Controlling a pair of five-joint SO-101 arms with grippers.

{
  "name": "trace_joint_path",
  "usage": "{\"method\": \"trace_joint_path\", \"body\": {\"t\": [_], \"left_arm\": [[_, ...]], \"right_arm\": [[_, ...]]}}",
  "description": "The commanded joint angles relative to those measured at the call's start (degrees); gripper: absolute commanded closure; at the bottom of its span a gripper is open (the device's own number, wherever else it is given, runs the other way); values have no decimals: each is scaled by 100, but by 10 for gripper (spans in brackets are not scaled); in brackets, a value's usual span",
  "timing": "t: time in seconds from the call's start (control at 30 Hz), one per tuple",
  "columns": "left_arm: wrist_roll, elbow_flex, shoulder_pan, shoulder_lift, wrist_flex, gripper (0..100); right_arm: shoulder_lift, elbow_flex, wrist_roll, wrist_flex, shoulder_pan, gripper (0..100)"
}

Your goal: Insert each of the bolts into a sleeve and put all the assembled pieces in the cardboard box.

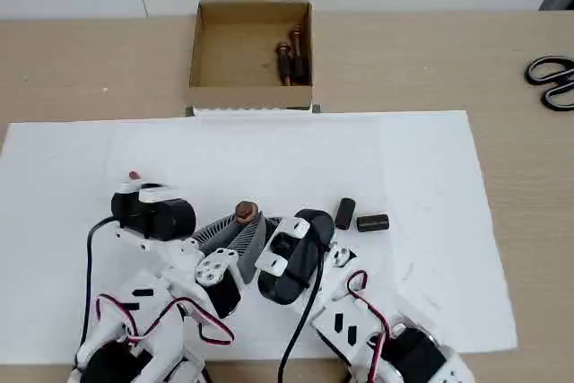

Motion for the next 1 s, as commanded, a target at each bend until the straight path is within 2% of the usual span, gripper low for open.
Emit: {"method": "trace_joint_path", "body": {"t": [0.0, 0.17, 0.63, 0.8, 0.97], "left_arm": [[-97, 22, 0, -9, 281, 995], [-149, 171, 0, -9, 431, 995], [-308, 57, -44, -18, 185, 991], [-334, 40, -290, -9, 220, 881], [-536, 22, -360, -18, 352, 874]], "right_arm": [[-48, -114, 79, -312, 13, 995], [-48, -114, 334, -321, 13, 995], [-48, -105, 325, -321, 13, 995], [-48, -70, 325, -321, 13, 995], [-48, -70, 325, -277, 22, 995]]}}
